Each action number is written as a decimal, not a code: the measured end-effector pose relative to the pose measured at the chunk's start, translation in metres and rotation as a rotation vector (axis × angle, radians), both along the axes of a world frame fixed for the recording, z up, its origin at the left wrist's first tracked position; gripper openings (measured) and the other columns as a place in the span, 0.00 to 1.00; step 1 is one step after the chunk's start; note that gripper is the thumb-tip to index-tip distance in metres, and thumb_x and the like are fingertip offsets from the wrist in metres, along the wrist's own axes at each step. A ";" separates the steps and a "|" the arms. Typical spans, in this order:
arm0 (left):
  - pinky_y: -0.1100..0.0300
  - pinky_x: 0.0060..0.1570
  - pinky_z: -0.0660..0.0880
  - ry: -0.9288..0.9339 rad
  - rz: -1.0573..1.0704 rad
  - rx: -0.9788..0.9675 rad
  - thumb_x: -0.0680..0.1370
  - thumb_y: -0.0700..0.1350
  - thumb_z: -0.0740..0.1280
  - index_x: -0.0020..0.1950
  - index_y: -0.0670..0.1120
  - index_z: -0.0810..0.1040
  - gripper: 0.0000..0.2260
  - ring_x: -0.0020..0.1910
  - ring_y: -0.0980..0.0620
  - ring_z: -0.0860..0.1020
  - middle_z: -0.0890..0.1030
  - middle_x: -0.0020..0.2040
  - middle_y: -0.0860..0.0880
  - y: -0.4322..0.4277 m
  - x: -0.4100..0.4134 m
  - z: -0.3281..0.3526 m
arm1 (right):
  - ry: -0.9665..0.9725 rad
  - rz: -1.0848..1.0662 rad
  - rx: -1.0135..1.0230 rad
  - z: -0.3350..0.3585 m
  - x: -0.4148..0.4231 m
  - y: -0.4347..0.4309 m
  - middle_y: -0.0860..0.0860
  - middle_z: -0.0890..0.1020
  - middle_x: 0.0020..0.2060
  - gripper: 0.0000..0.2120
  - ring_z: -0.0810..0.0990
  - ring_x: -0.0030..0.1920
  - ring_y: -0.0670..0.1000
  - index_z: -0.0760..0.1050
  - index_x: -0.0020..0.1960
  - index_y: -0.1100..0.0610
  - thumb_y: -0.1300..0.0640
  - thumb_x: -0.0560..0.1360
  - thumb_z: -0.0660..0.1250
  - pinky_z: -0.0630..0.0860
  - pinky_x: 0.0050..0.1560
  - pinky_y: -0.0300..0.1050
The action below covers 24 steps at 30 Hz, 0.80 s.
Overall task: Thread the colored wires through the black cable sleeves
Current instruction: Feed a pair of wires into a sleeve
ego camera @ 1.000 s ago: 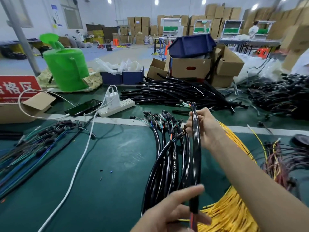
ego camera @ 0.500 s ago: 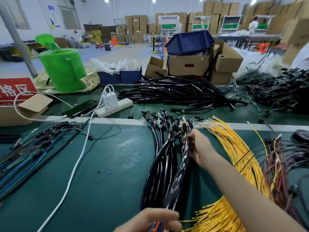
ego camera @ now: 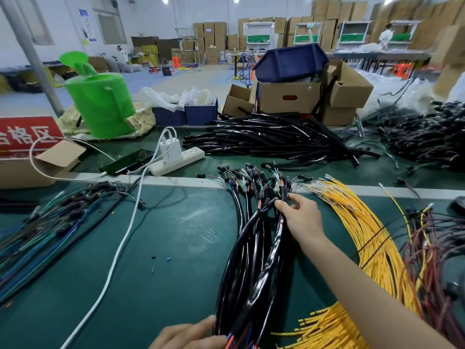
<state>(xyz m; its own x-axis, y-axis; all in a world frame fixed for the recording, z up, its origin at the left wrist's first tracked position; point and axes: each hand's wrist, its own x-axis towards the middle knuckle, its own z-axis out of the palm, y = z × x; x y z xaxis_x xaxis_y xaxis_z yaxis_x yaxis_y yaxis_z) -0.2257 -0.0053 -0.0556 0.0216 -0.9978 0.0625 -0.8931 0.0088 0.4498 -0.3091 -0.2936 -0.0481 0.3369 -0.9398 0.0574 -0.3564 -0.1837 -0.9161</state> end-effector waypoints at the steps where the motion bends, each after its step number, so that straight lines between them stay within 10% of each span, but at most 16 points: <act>1: 0.80 0.57 0.64 -0.128 0.015 0.036 0.81 0.52 0.55 0.70 0.71 0.52 0.22 0.57 0.76 0.69 0.46 0.70 0.78 0.001 0.010 0.007 | 0.071 -0.012 -0.033 0.000 -0.001 0.000 0.53 0.78 0.39 0.21 0.73 0.35 0.46 0.73 0.67 0.57 0.52 0.76 0.67 0.69 0.34 0.41; 5: 0.68 0.52 0.73 0.024 0.145 -0.320 0.73 0.56 0.65 0.63 0.56 0.73 0.19 0.52 0.60 0.80 0.79 0.59 0.59 0.006 0.060 0.031 | 0.267 -0.095 -0.203 0.001 -0.003 0.006 0.53 0.68 0.61 0.27 0.72 0.54 0.52 0.65 0.72 0.54 0.47 0.76 0.66 0.70 0.46 0.44; 7: 0.57 0.65 0.65 -0.037 0.459 -0.382 0.76 0.54 0.66 0.62 0.53 0.75 0.15 0.65 0.51 0.72 0.76 0.64 0.50 0.008 0.104 0.027 | 0.210 -0.088 -0.345 0.004 0.000 0.014 0.53 0.65 0.65 0.27 0.66 0.65 0.54 0.65 0.72 0.55 0.48 0.76 0.66 0.67 0.60 0.47; 11: 0.45 0.72 0.55 -0.231 1.058 0.145 0.79 0.49 0.61 0.75 0.48 0.62 0.24 0.74 0.37 0.54 0.58 0.76 0.41 0.005 0.191 0.005 | 0.295 0.110 -0.566 0.010 0.015 0.041 0.51 0.62 0.70 0.27 0.58 0.71 0.51 0.64 0.73 0.51 0.43 0.76 0.62 0.57 0.70 0.51; 18: 0.45 0.42 0.73 -0.547 1.063 0.045 0.73 0.41 0.71 0.50 0.44 0.82 0.07 0.47 0.35 0.75 0.82 0.48 0.42 0.012 0.223 -0.012 | 0.622 0.415 -0.614 -0.020 0.029 0.062 0.47 0.57 0.75 0.26 0.43 0.76 0.47 0.62 0.73 0.46 0.37 0.78 0.50 0.47 0.72 0.52; 24: 0.46 0.46 0.72 -0.318 1.099 -0.040 0.80 0.41 0.58 0.56 0.41 0.73 0.08 0.51 0.37 0.75 0.75 0.56 0.38 0.002 0.228 -0.002 | 0.579 0.374 -0.634 -0.021 0.028 0.059 0.45 0.66 0.70 0.23 0.48 0.75 0.45 0.69 0.68 0.48 0.38 0.78 0.52 0.51 0.70 0.50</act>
<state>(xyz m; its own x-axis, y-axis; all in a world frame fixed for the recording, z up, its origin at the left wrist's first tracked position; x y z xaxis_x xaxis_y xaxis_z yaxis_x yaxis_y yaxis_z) 0.0023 -0.0037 -0.0577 0.8586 -0.4463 0.2524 -0.4999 -0.8380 0.2188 -0.2806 -0.2342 -0.0695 0.7471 -0.6156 0.2509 -0.5428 -0.7828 -0.3043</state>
